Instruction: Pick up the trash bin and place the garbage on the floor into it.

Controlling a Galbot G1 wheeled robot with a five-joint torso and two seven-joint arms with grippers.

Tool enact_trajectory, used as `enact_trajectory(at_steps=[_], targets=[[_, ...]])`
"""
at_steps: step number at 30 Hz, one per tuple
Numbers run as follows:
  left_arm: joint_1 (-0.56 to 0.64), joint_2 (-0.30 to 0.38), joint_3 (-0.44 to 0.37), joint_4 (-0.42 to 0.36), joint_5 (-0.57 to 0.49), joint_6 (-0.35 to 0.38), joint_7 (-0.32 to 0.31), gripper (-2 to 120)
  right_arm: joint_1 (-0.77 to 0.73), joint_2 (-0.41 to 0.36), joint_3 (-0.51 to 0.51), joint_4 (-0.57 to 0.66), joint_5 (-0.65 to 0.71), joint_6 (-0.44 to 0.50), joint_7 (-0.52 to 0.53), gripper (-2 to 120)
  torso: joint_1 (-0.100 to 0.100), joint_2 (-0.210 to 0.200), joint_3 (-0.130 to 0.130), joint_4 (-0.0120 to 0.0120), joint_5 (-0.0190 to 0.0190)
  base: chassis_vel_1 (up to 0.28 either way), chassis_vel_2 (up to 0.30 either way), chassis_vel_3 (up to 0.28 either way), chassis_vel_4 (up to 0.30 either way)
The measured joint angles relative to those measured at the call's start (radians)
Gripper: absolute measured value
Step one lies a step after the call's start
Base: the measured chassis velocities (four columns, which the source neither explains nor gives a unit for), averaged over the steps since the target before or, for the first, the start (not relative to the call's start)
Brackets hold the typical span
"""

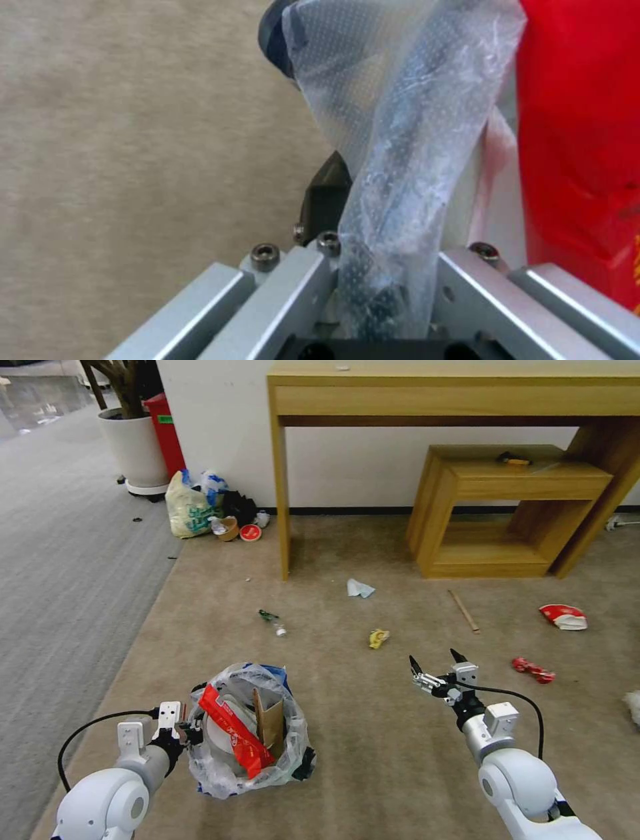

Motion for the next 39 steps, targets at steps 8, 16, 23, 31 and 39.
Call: enact_trajectory(at_steps=[8,16,23,31,39], targets=[[0.022,-0.009,0.002,-0.023,0.017,0.0,0.012,0,-0.029,-0.001,0.023,0.016,-0.011,0.008,-0.008,100,0.0,0.0,0.0,-0.0001,-0.0001,-0.307,-0.318,0.306,0.3],[0.043,-0.012,-0.001,-0.045,0.025,0.0,0.02,0,-0.042,-0.001,0.031,0.02,-0.016,0.012,-0.008,100,0.0,0.0,0.0,-0.0002,-0.0011,-0.335,-0.343,0.337,0.333],[0.057,-0.013,-0.002,-0.061,0.028,0.0,0.028,0,-0.049,0.001,0.04,0.015,-0.021,0.016,-0.006,100,0.0,0.0,0.0,-0.0001,-0.0004,-0.343,-0.337,0.344,0.338],[0.058,-0.015,0.003,-0.063,0.033,0.0,0.032,0,-0.051,0.013,0.04,-0.015,-0.033,0.027,0.0,100,0.0,0.0,0.0,-0.0002,-0.0001,-0.333,-0.335,0.338,0.337],[0.054,-0.018,0.006,-0.058,0.037,0.0,0.036,0,-0.047,0.016,0.049,-0.052,-0.038,0.026,0.008,100,0.0,0.0,0.0,-0.0004,-0.0005,-0.332,-0.327,0.329,0.332]])
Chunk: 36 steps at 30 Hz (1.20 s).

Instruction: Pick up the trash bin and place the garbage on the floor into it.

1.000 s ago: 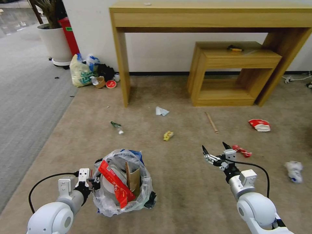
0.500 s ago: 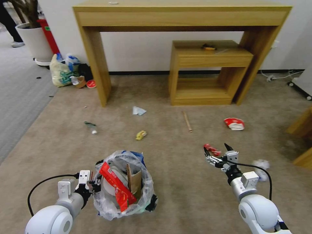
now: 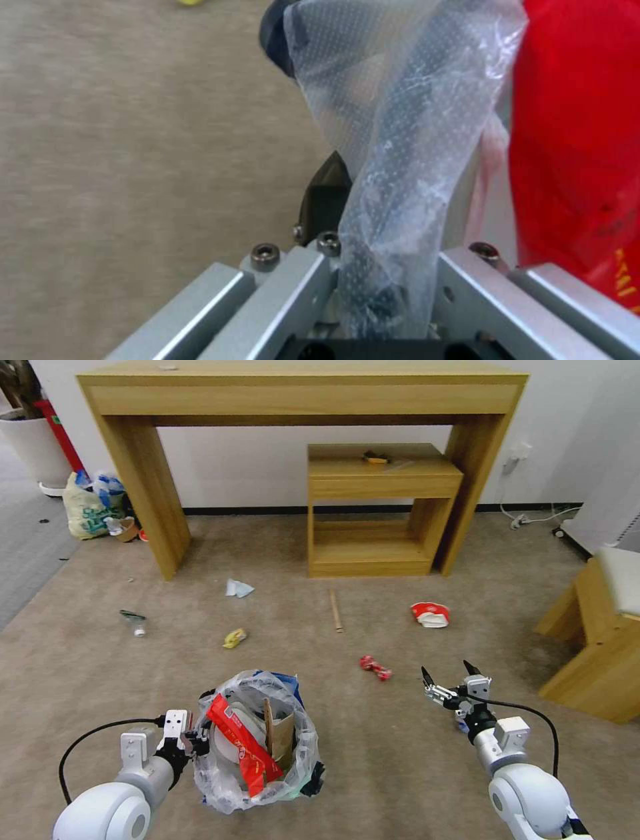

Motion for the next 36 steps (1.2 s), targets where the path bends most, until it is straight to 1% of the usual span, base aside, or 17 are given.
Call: enact_trajectory(at_steps=[5,7,9,10,11,13,14,16,17,21,22,28,30,32,33,34,36], targets=[[-0.002,-0.004,0.002,0.006,0.005,0.0,0.005,0,0.017,0.002,0.013,-0.065,0.029,-0.017,0.013,100,0.0,0.0,0.0,0.0001,0.0007,-0.285,-0.272,0.29,0.286],[-0.002,-0.005,0.005,0.007,0.006,0.0,0.006,0,0.023,0.001,0.015,-0.087,0.053,-0.027,0.013,100,0.0,0.0,0.0,-0.0003,-0.0003,-0.207,-0.152,0.146,0.196],[-0.001,-0.007,0.008,0.008,0.01,0.0,0.008,0,0.039,-0.002,0.016,-0.14,0.103,-0.053,0.01,100,0.0,0.0,0.0,0.0,0.001,-0.068,-0.114,0.108,0.09],[0.0,-0.007,0.009,0.008,0.013,0.0,0.007,0,0.051,-0.003,0.015,-0.175,0.123,-0.061,-0.002,100,0.0,0.0,0.0,0.0002,0.0003,0.0,0.0,0.0,0.0],[0.0,-0.007,0.009,0.008,0.013,0.0,0.007,0,0.051,-0.003,0.015,-0.175,0.123,-0.061,-0.002,100,0.0,0.0,0.0,0.0002,0.0003,0.0,0.0,0.0,0.0],[0.003,-0.007,0.011,0.008,0.015,0.0,0.007,0,0.071,-0.007,0.007,-0.228,0.149,-0.071,-0.025,100,0.0,0.0,0.0,0.0003,-0.0002,0.0,0.0,0.0,0.0],[0.006,-0.006,0.012,0.008,0.018,0.0,0.006,0,0.096,-0.013,-0.008,-0.288,0.167,-0.077,-0.052,100,0.0,0.0,0.0,0.0003,0.0004,0.07,0.064,-0.043,-0.03],[0.009,-0.004,0.011,0.007,0.019,0.0,0.006,0,0.11,-0.017,-0.017,-0.318,0.171,-0.078,-0.065,100,0.0,0.0,0.0,0.0004,0.0004,0.064,0.057,-0.043,-0.03],[0.016,0.002,0.007,0.0,0.02,0.0,0.005,0,0.135,-0.028,-0.036,-0.368,0.176,-0.077,-0.096,100,0.0,0.0,0.0,0.0006,0.0003,0.058,0.034,-0.02,0.004],[0.03,0.014,-0.006,-0.017,0.02,0.0,0.004,0,0.173,-0.049,-0.061,-0.42,0.196,-0.089,-0.141,100,0.0,0.0,0.0,0.0004,0.0003,0.0,0.0,0.0,0.0],[0.037,0.018,-0.013,-0.026,0.019,0.0,0.003,0,0.217,-0.051,-0.082,-0.461,0.207,-0.097,-0.152,100,0.0,0.0,0.0,0.0003,0.0004,0.0,0.0,0.0,0.0],[0.056,0.015,-0.019,-0.04,0.021,0.0,0.0,0,0.304,-0.04,-0.125,-0.534,0.231,-0.131,-0.152,100,0.0,0.0,0.0,0.0006,0.0003,0.0,0.0,0.0,0.0],[0.062,0.011,-0.02,-0.046,0.023,0.0,-0.002,0,0.352,-0.026,-0.154,-0.588,0.252,-0.157,-0.128,100,0.0,0.0,0.0,0.0004,0.0003,0.0,0.0,0.0,0.0],[0.062,0.011,-0.02,-0.047,0.023,0.0,-0.003,0,0.361,-0.024,-0.16,-0.599,0.258,-0.164,-0.121,100,0.0,0.0,0.0,0.0005,0.0003,0.0,0.0,0.0,0.0],[0.062,0.01,-0.02,-0.049,0.023,0.0,-0.007,0,0.382,-0.017,-0.17,-0.625,0.274,-0.187,-0.101,100,0.0,0.0,0.0,0.0003,0.0003,0.0,0.0,0.0,0.0],[0.062,0.009,-0.02,-0.05,0.023,0.0,-0.01,0,0.395,-0.013,-0.177,-0.642,0.291,-0.201,-0.092,95,0.0,0.0,0.0,0.0003,0.0003,0.0,0.0,0.0,0.0],[0.062,0.008,-0.019,-0.051,0.023,0.0,-0.012,0,0.4,-0.011,-0.181,-0.65,0.299,-0.207,-0.087,93,0.0,0.0,0.0,0.0004,0.0003,0.0,0.0,0.0,0.0]])
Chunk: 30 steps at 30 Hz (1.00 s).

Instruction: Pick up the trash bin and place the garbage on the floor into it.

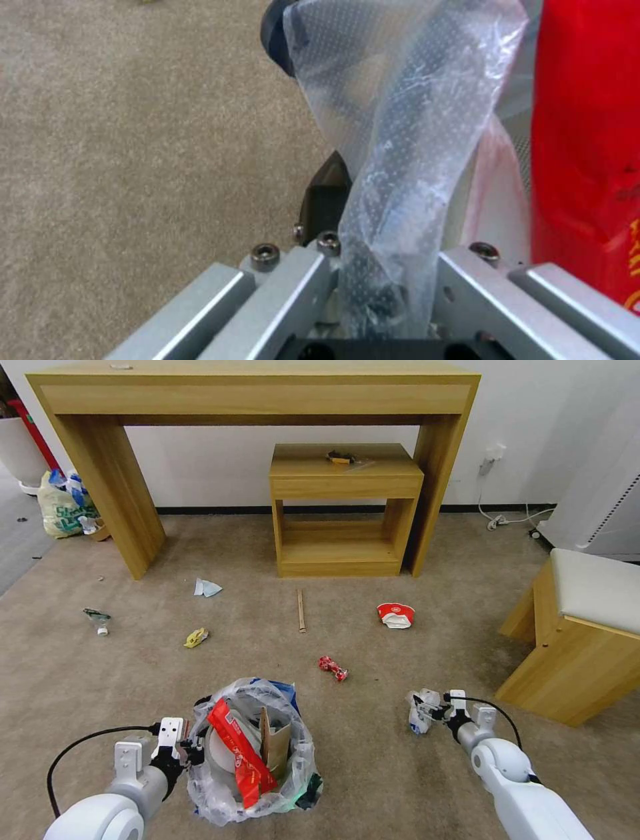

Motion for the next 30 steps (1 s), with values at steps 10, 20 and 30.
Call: enact_trajectory(at_steps=[10,20,30], targets=[[-0.003,0.003,0.005,-0.003,-0.003,0.0,-0.006,0,0.009,0.018,-0.009,-0.03,0.027,-0.019,0.048,52,0.0,0.0,0.0,-0.0003,-0.0001,0.0,0.0,0.0,0.0],[-0.005,0.014,0.007,-0.001,-0.005,0.0,-0.004,0,0.023,0.038,-0.003,-0.053,0.027,-0.009,0.068,22,0.0,0.0,0.0,-0.0002,0.0,0.0,0.0,0.0,0.0],[-0.025,0.035,0.015,0.011,-0.017,0.0,-0.002,0,0.012,0.041,0.024,0.015,-0.003,0.029,0.099,0,0.0,0.0,0.0,-0.0001,0.0,0.0,0.0,0.0,0.0]])
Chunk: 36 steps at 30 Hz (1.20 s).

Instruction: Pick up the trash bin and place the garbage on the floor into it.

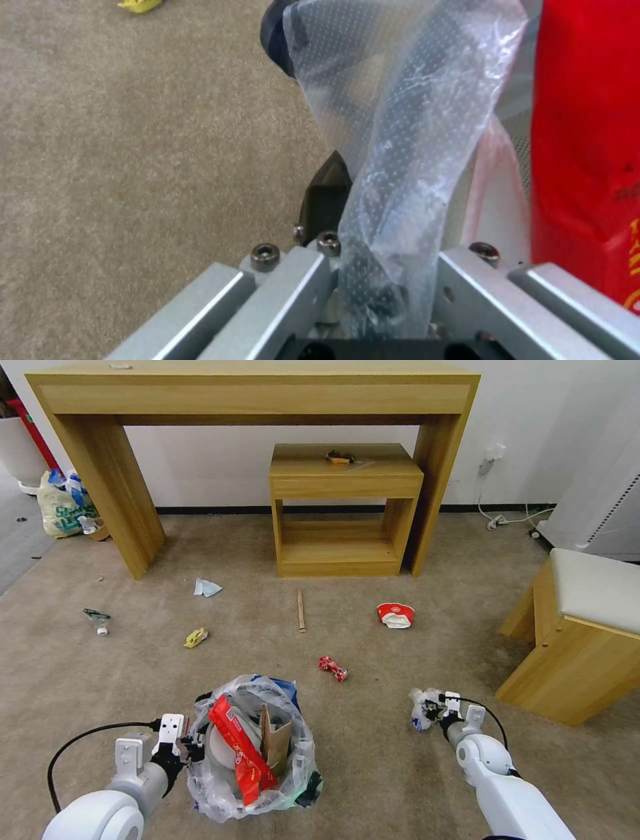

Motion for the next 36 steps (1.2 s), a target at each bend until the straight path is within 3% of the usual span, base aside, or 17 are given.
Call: enact_trajectory(at_steps=[10,12,14,16,18,21,24,25,30,32,34,36], targets=[[-0.046,0.02,0.027,0.044,-0.015,0.0,-0.011,0,-0.006,-0.078,0.014,0.18,-0.049,0.065,-0.033,0,0.0,0.0,0.0,0.0,0.0,0.0,0.0,0.0,0.0],[-0.069,0.031,0.042,0.067,-0.026,0.0,-0.024,0,-0.001,-0.128,-0.017,0.297,-0.039,0.066,-0.053,0,0.0,0.0,0.0,-0.0004,0.0003,0.0,0.0,0.0,0.0],[-0.075,0.033,0.047,0.072,-0.031,0.0,-0.031,0,0.002,-0.138,-0.027,0.327,-0.034,0.065,-0.058,0,0.0,0.0,0.0,-0.0003,0.0002,0.0,0.0,0.0,0.0],[-0.105,0.048,0.075,0.099,-0.05,0.0,-0.05,0,0.015,-0.178,-0.081,0.461,-0.002,0.045,-0.087,0,0.0,0.0,0.0,0.0,-0.0005,0.0,0.0,0.0,0.0],[-0.112,0.052,0.081,0.104,-0.054,0.0,-0.055,0,0.019,-0.185,-0.094,0.487,0.006,0.039,-0.095,0,0.0,0.0,0.0,0.0001,0.0,0.0,0.0,0.0,0.0],[-0.146,0.067,0.107,0.136,-0.067,0.0,-0.069,0,0.044,-0.204,-0.165,0.573,0.033,0.013,-0.121,0,0.0,0.0,0.0,-0.0001,-0.0005,0.0,0.0,0.0,0.0],[-0.196,0.079,0.145,0.176,-0.087,0.0,-0.09,0,0.095,-0.205,-0.304,0.642,0.053,-0.01,-0.126,0,0.0,0.0,0.0,0.0002,-0.0002,0.0,0.0,0.0,0.0],[-0.196,0.079,0.145,0.176,-0.087,0.0,-0.09,0,0.095,-0.205,-0.304,0.642,0.053,-0.01,-0.126,0,0.0,0.0,0.0,0.0002,-0.0002,0.0,0.0,0.0,0.0],[-0.256,0.092,0.188,0.213,-0.111,0.0,-0.108,0,0.143,-0.231,-0.504,0.732,0.075,-0.043,-0.127,0,0.0,0.0,0.0,-0.0001,0.0,0.0,0.0,0.0,0.0],[-0.26,0.092,0.191,0.216,-0.112,0.0,-0.109,0,0.145,-0.234,-0.517,0.738,0.076,-0.044,-0.127,0,0.0,0.0,0.0,-0.0001,-0.0001,0.0,0.0,0.0,0.0],[-0.291,0.094,0.209,0.235,-0.121,0.0,-0.116,0,0.173,-0.256,-0.638,0.786,0.061,-0.055,-0.135,0,0.0,0.0,0.0,-0.0001,-0.0001,0.0,0.0,0.0,0.0],[-0.303,0.094,0.217,0.242,-0.124,0.0,-0.117,0,0.185,-0.266,-0.684,0.789,0.037,-0.056,-0.147,0,0.0,0.0,0.0,-0.0001,-0.0001,0.0,0.0,0.0,0.0]])
